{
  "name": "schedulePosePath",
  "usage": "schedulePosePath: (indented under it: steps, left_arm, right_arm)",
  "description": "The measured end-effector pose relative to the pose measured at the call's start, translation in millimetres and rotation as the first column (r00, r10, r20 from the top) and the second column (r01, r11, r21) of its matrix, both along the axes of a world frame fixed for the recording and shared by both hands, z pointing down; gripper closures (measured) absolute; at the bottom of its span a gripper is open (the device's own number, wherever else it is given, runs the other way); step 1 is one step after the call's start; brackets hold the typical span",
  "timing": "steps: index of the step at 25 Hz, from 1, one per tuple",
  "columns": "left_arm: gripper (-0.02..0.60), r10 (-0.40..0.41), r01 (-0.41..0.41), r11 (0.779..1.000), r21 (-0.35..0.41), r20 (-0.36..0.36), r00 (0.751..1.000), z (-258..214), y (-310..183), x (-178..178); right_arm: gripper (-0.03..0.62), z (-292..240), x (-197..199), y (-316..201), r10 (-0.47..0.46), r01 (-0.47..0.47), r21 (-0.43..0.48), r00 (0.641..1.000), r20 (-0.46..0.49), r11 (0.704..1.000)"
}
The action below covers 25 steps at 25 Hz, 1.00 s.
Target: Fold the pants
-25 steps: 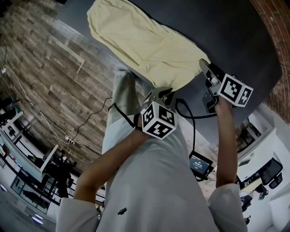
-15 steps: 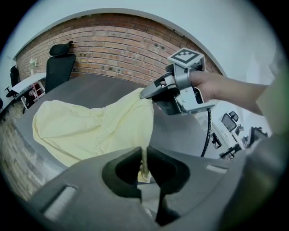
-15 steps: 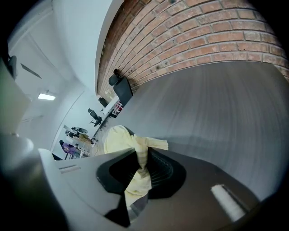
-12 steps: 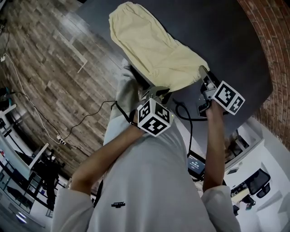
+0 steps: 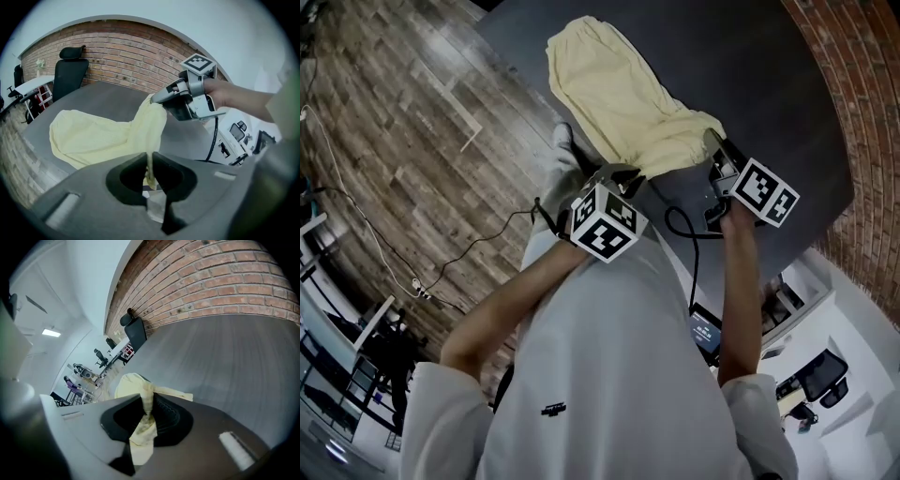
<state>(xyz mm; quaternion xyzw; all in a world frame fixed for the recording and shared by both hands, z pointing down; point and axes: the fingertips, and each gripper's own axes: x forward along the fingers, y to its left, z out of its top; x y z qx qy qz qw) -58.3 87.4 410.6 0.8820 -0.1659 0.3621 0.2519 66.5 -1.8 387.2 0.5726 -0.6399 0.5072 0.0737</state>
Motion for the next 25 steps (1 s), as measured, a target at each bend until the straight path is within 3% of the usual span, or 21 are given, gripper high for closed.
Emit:
schedulePosePath:
  steps: [11,25]
  left_arm:
    - [0.543,-0.046,0.047,0.998,-0.03,0.017,0.999,13,-64,-41]
    - [0.541,-0.173,0.181,0.977,-0.114,0.075,0.982,67,-124,-79]
  right_arm:
    - [0.539,9,-40,-56,-0.019,0.019,-0.013,1.0,0.013,1.0]
    - [0.53,56,-78,-113,-0.067,0.065,-0.119,0.998,-0.011,0.991]
